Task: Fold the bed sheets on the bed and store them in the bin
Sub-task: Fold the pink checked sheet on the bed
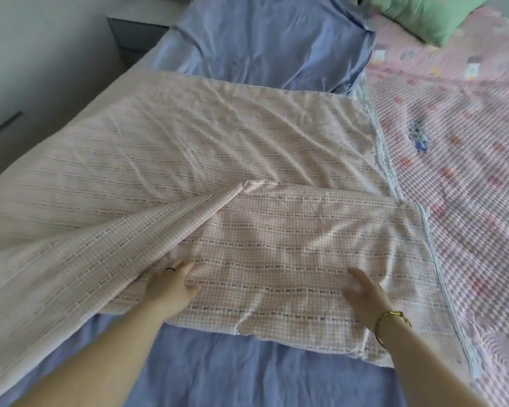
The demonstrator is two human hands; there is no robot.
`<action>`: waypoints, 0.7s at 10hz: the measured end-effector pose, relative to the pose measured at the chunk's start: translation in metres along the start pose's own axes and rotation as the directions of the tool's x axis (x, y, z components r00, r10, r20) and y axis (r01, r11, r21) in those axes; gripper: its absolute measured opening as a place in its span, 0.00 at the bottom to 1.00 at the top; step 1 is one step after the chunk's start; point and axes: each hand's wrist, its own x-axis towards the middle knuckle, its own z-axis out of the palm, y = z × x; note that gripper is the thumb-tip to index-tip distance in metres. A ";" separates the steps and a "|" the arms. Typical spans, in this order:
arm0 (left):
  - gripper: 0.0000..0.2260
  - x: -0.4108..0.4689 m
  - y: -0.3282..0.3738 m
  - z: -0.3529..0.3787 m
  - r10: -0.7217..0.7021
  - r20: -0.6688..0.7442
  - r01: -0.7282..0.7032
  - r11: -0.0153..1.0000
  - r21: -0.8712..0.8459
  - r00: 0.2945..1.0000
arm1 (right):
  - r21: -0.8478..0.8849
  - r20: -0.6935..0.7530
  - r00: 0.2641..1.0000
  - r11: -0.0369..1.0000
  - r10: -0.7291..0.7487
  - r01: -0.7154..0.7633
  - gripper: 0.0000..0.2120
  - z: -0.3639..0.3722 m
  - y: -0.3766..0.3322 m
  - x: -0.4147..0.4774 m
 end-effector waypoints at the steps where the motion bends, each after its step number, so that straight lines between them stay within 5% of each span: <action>1: 0.27 -0.038 -0.027 0.013 0.037 -0.054 -0.033 0.997 0.072 0.998 | -0.002 0.001 0.998 0.998 -0.069 0.069 0.22 0.014 -0.032 -0.031; 2: 0.33 -0.073 -0.078 0.029 0.076 -0.206 -0.061 0.995 0.081 0.975 | 0.057 0.020 0.993 0.992 -0.116 0.114 0.19 0.036 -0.066 -0.055; 4: 0.37 -0.151 -0.170 0.013 -0.371 -0.184 0.390 0.918 0.076 0.910 | 0.214 0.103 0.988 0.972 -0.118 0.094 0.11 0.105 -0.125 -0.111; 5: 0.42 -0.162 -0.222 0.021 -0.238 -0.082 0.249 0.952 0.176 0.968 | 0.169 0.158 0.978 0.979 -0.138 0.111 0.13 0.155 -0.148 -0.126; 6: 0.37 -0.142 -0.282 0.038 -0.121 -0.196 0.150 0.979 0.139 0.973 | 0.149 0.203 0.972 0.985 -0.115 0.085 0.11 0.213 -0.189 -0.133; 7: 0.24 -0.124 -0.305 0.013 0.025 -0.222 0.004 0.992 0.128 0.975 | 0.238 0.171 0.985 0.971 -0.014 -0.027 0.04 0.258 -0.233 -0.140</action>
